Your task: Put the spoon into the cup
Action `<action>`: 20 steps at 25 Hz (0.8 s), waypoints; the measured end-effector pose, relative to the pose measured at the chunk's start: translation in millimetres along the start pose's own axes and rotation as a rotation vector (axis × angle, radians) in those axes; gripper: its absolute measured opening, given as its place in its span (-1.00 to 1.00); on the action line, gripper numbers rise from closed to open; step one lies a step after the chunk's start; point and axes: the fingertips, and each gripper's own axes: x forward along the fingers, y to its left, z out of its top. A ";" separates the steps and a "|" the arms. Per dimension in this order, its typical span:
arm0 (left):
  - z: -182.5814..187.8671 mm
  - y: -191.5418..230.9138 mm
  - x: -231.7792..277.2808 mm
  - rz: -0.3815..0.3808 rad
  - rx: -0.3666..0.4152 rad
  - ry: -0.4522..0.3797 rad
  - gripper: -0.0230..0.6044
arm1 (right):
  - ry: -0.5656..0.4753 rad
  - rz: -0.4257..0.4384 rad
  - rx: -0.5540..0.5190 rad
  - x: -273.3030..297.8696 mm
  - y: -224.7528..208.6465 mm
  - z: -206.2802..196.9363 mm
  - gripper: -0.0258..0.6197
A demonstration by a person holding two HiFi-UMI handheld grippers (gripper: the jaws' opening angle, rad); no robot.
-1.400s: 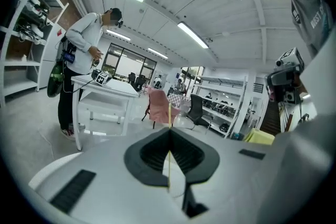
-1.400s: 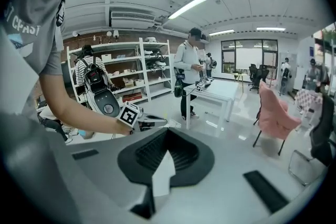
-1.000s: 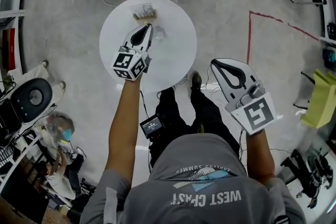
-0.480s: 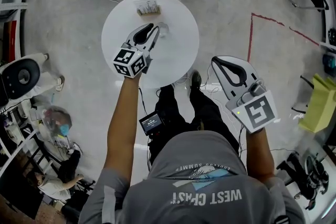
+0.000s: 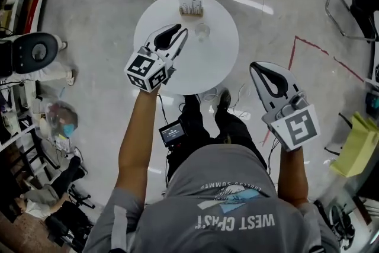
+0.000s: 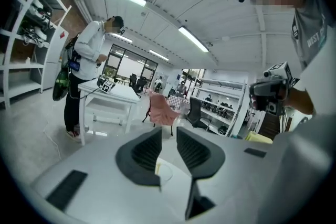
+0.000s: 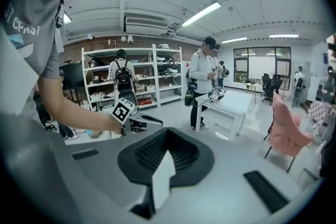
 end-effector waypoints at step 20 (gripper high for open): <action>193.4 -106.3 -167.3 0.107 0.224 -0.165 -0.91 | -0.214 0.149 -0.170 -41.3 43.4 144.8 -0.92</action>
